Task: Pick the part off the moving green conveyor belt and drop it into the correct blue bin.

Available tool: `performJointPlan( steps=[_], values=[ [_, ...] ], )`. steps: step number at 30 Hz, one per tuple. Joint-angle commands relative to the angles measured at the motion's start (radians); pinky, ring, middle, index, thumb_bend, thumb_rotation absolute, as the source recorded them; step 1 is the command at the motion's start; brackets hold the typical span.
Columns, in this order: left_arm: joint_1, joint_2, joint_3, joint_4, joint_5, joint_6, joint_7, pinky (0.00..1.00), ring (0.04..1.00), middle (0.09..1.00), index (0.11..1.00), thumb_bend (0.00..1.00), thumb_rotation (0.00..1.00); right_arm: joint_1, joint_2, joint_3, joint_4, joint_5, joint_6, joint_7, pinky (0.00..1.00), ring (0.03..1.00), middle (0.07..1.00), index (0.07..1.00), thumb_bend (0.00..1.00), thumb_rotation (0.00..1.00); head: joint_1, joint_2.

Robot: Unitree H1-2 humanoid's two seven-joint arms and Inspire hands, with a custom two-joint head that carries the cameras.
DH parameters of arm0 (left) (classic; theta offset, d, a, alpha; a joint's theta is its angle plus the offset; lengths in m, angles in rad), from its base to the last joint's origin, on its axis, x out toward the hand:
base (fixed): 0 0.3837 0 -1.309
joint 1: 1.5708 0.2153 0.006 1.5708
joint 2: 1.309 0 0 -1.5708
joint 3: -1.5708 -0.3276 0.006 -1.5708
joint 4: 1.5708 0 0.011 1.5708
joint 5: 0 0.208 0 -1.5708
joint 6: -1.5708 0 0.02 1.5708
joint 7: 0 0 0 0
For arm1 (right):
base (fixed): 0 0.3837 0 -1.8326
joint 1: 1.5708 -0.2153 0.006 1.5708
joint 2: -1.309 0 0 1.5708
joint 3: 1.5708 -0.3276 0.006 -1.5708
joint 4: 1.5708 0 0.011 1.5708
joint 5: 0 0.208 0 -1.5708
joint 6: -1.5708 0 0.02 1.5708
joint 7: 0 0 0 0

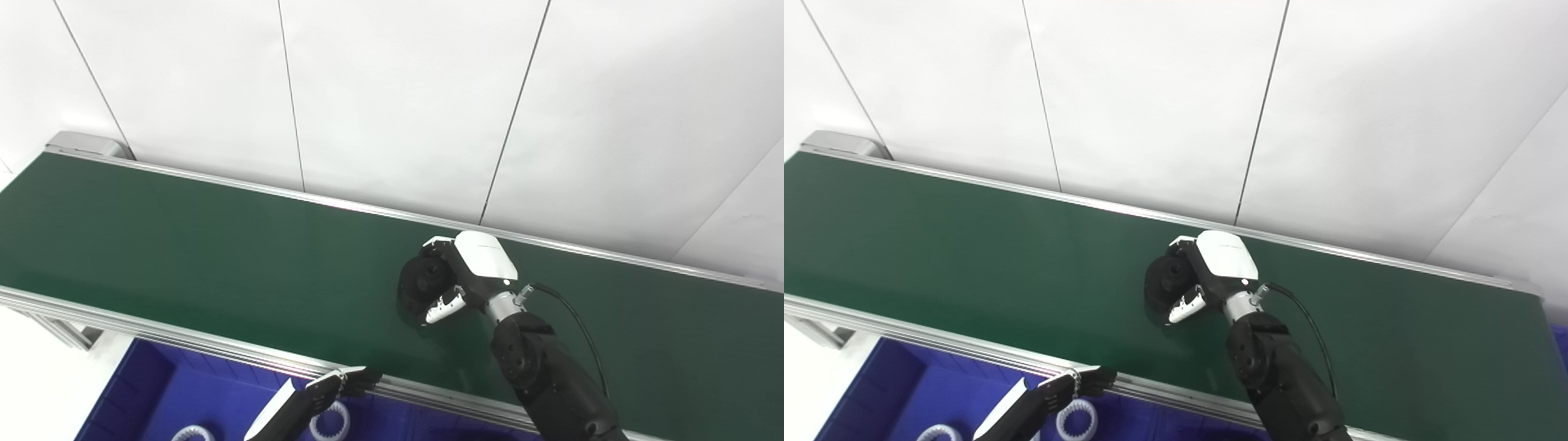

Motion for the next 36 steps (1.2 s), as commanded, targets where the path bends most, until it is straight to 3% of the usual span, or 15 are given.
performJointPlan(
  steps=[1,10,13,15,17,19,20,23,24,27,28,32,36],
  values=[
    [-0.006,0.003,0.001,-0.016,-0.001,-0.043,0.014,0.82,0.823,0.827,0.804,0.75,0.35,-0.013,0.014,-0.019,-0.056,0.008,-0.053,-0.043,0.28,0.397,0.498,0.564,0.49,0.00,0.001,-0.001],
    [-0.012,0.011,0.004,-0.014,-0.020,-0.043,0.008,0.83,0.834,0.829,0.803,0.76,0.35,0.130,0.015,-0.123,-0.419,0.057,-0.039,-0.048,0.23,0.445,0.429,0.509,0.52,0.00,-0.023,0.023],
    [-0.017,0.013,0.008,-0.017,-0.040,-0.043,-0.002,0.83,0.833,0.830,0.803,0.75,0.35,0.182,0.013,-0.161,-0.559,0.071,0.017,0.005,0.22,0.445,0.434,0.511,0.52,0.00,-0.034,0.056],
    [-0.019,0.014,0.010,-0.021,-0.051,-0.043,-0.007,0.81,0.828,0.831,0.807,0.75,0.36,0.220,0.005,-0.184,-0.631,0.081,0.025,0.031,0.23,0.445,0.431,0.515,0.51,0.00,-0.036,0.068],
    [-0.023,0.013,0.014,-0.026,-0.054,-0.043,-0.009,0.80,0.822,0.830,0.809,0.74,0.37,0.274,-0.006,-0.211,-0.705,0.100,0.028,0.054,0.29,0.394,0.475,0.534,0.51,0.00,-0.039,0.082],
    [-0.027,0.012,0.018,-0.031,-0.054,-0.043,-0.009,0.79,0.819,0.829,0.808,0.74,0.37,0.328,-0.011,-0.234,-0.767,0.123,0.037,0.083,0.29,0.373,0.483,0.542,0.51,0.00,-0.042,0.103],
    [-0.029,0.012,0.020,-0.034,-0.058,-0.043,-0.012,0.79,0.817,0.828,0.808,0.74,0.37,0.360,-0.015,-0.244,-0.798,0.131,0.041,0.097,0.26,0.409,0.465,0.528,0.51,0.00,-0.045,0.117],
    [-0.032,0.012,0.023,-0.051,-0.086,-0.036,-0.021,0.77,0.808,0.826,0.808,0.74,0.38,0.447,-0.032,-0.263,-0.872,0.149,0.051,0.141,0.24,0.443,0.429,0.522,0.51,0.00,-0.055,0.172],
    [-0.034,0.012,0.024,-0.063,-0.097,-0.029,-0.023,0.76,0.805,0.825,0.807,0.74,0.37,0.470,-0.036,-0.268,-0.896,0.152,0.062,0.162,0.28,0.411,0.458,0.534,0.51,0.00,-0.063,0.202],
    [-0.043,0.015,0.025,-0.093,-0.128,0.017,-0.034,0.75,0.804,0.827,0.801,0.74,0.32,0.545,-0.053,-0.272,-0.939,0.153,0.055,0.196,0.39,0.419,0.506,0.520,0.51,0.00,-0.069,0.228],
    [-0.045,0.016,0.025,-0.108,-0.142,0.040,-0.039,0.75,0.805,0.828,0.799,0.74,0.32,0.569,-0.060,-0.274,-0.950,0.156,0.046,0.203,0.39,0.420,0.509,0.516,0.51,0.00,-0.070,0.255],
    [-0.048,0.010,0.038,-0.142,-0.134,0.090,-0.031,0.74,0.794,0.817,0.789,0.76,0.31,0.667,-0.089,-0.268,-0.975,0.141,0.027,0.222,0.43,0.423,0.502,0.508,0.51,0.00,-0.064,0.281],
    [-0.050,0.012,0.045,-0.163,-0.139,0.120,-0.038,0.74,0.792,0.817,0.788,0.77,0.32,0.740,-0.103,-0.257,-0.982,0.140,0.041,0.250,0.37,0.383,0.484,0.545,0.51,0.00,-0.064,0.290]
  ],
)
